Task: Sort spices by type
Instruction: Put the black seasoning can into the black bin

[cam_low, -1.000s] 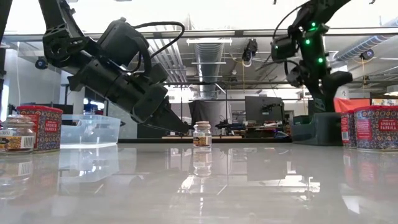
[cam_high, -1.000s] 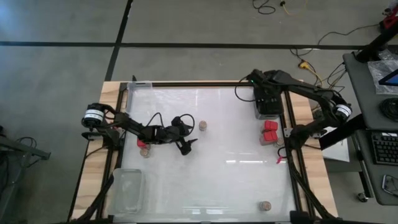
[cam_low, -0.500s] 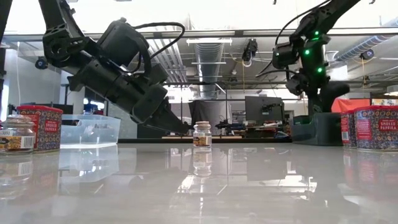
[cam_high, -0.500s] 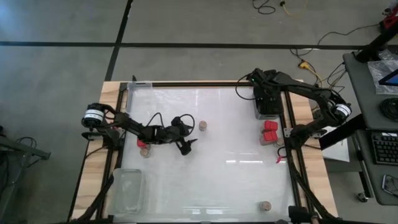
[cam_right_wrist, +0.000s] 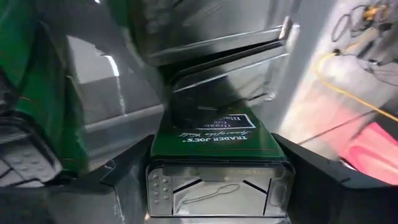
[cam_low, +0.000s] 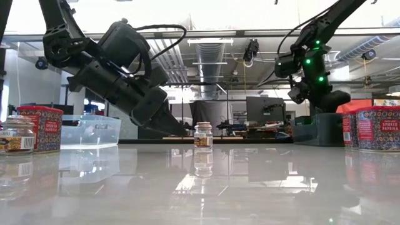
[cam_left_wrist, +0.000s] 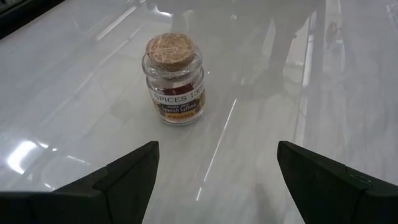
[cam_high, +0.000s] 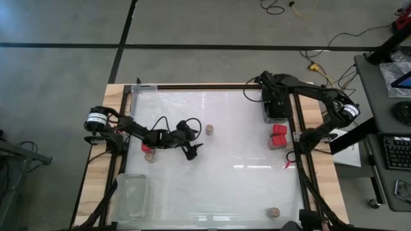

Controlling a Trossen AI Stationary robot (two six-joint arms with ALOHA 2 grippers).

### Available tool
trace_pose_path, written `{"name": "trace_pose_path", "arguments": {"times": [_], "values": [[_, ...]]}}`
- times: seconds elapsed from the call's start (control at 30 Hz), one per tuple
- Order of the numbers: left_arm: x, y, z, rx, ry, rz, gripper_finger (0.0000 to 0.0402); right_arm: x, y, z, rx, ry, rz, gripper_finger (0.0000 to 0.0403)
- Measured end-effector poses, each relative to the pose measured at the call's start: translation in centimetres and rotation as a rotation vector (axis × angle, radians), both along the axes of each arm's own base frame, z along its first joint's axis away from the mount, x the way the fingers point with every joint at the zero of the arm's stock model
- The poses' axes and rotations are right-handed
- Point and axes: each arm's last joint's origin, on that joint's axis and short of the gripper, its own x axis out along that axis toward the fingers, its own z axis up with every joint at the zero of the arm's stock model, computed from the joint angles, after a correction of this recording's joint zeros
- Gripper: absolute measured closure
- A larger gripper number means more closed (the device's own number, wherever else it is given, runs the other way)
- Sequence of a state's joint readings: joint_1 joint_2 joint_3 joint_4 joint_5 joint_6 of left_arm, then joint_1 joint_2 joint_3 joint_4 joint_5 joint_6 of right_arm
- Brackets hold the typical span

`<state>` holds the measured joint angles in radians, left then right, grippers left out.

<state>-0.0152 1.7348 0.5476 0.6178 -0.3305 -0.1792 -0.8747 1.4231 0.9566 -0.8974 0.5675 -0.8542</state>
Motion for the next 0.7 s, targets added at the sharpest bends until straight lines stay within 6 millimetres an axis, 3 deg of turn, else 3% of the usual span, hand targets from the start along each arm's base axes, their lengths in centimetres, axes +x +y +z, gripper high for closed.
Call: {"name": "trace_pose_path", "arguments": {"times": [0.2, 0.47, 0.7], "values": [[-0.01, 0.00, -0.01, -0.002, 0.000, 0.001, 0.0091, -0.09, 0.15, -0.75, 0.021, -0.036, 0.003, 0.0112], [-0.04, -0.01, -0.06, -0.004, 0.006, 0.002, 0.0091, 0.06, 0.08, -0.79, 0.027, -0.068, 0.012, 0.0124], [-0.04, 0.01, -0.06, -0.004, 0.006, 0.003, 0.0091, 0.12, 0.01, -0.77, 0.017, -0.077, 0.007, 0.0097]]}}
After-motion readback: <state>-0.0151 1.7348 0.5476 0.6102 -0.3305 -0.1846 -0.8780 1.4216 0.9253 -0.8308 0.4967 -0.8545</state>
